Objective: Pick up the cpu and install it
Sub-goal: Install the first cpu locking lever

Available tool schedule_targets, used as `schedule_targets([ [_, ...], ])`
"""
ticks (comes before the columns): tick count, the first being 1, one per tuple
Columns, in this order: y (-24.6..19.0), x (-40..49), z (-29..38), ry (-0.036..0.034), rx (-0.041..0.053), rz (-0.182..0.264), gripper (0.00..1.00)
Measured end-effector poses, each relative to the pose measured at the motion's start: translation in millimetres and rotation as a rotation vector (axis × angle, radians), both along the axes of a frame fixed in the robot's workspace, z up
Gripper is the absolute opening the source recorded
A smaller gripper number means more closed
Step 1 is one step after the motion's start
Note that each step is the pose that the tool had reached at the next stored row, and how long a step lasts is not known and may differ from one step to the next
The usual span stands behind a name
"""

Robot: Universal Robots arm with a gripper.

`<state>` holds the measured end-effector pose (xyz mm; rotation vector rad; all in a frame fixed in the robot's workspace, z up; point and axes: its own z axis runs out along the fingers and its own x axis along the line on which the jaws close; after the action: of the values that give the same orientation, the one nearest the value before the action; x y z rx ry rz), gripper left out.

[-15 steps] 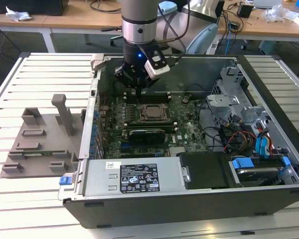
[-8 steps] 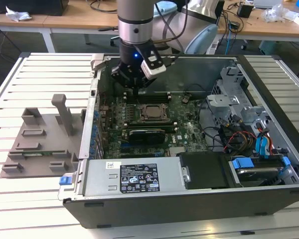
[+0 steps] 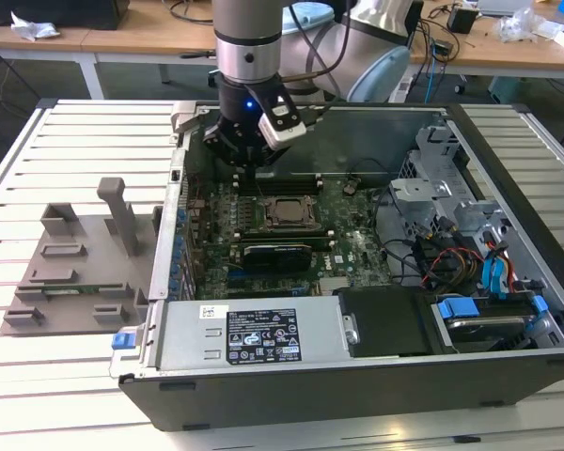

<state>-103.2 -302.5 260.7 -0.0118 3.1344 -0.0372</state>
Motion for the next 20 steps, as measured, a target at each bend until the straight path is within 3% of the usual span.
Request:
schedule_targets([
  [13, 1.2, -15.3, -0.4, 0.0000, 0.0000, 0.000, 0.11],
  [18, 10.9, -17.0, -0.8, 0.0000, 0.0000, 0.000, 0.11],
  [20, 18.4, -17.0, -1.1, 0.0001, 0.0004, 0.000, 0.11],
])
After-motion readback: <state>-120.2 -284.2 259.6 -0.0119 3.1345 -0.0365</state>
